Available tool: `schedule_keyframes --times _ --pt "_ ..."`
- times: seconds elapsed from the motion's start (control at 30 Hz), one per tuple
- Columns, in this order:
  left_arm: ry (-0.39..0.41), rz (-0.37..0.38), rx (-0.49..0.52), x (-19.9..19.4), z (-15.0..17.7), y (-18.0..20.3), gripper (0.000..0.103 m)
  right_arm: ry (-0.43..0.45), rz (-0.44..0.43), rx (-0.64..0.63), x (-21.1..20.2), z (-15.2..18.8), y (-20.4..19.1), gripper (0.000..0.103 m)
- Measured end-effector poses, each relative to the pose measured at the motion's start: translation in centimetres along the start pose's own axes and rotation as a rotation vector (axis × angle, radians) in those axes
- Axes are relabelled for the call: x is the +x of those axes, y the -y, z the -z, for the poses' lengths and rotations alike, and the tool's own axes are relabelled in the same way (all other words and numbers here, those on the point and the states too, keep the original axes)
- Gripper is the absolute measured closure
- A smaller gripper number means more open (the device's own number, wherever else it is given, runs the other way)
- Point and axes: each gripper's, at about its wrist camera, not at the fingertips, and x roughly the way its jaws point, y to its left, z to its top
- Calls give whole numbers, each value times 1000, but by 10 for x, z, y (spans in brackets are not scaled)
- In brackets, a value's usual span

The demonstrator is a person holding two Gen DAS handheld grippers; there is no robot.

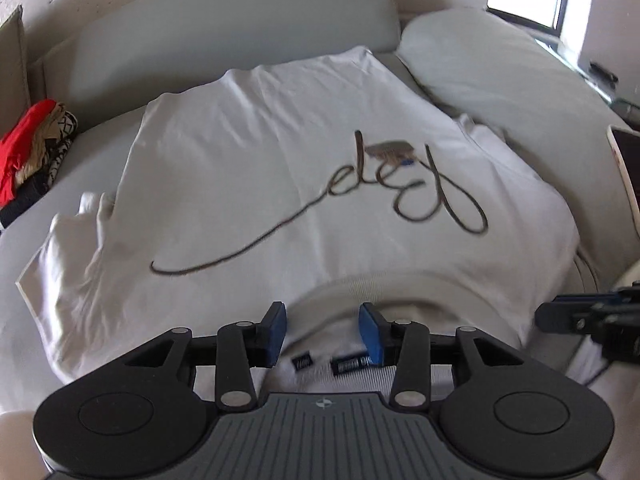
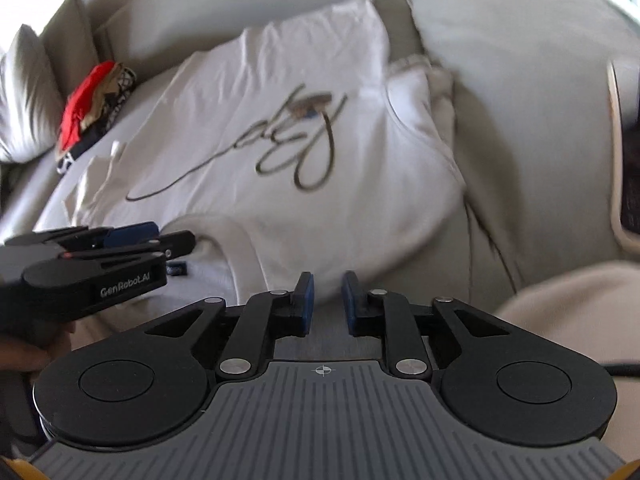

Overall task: Fold clothes
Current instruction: 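Open both grippers to release the spread sweatshirt and pull back, then grasp the shirt sleeve with the right gripper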

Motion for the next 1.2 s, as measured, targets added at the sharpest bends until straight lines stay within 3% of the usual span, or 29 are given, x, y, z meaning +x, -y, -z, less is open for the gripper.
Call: schedule_keyframes --times 0.1,0.13,0.2,0.3,0.43,0.57,0.63,0.9,0.97,1.03,1.2 --pt "-14 18 -37 -14 -1 0 63 97 -92 145 -23 -6 25 75" --pt "-5 41 -61 -18 -5 -1 62 146 -114 202 -32 -10 36 62" --pt "17 73 -95 -22 -14 1 62 235 -122 315 -40 -23 58 55" --pt "55 79 -38 -17 -28 18 61 285 -80 424 -30 -45 86 61" --pt "30 86 55 4 -36 43 61 208 -44 541 10 -67 112 73" --pt "-8 86 49 18 -29 54 60 194 -14 520 37 -79 117 73" --pt "-8 83 27 20 -28 53 58 183 -31 488 47 -86 120 78" --pt "-8 101 -13 22 -25 47 57 177 -28 290 78 -104 104 76" --pt "-8 103 -18 22 -26 46 57 186 -15 265 80 -105 100 82" --pt "-7 104 -19 22 -26 47 57 197 -9 280 78 -102 102 99" --pt "-11 105 -17 23 -26 46 56 273 22 314 58 -97 106 102"
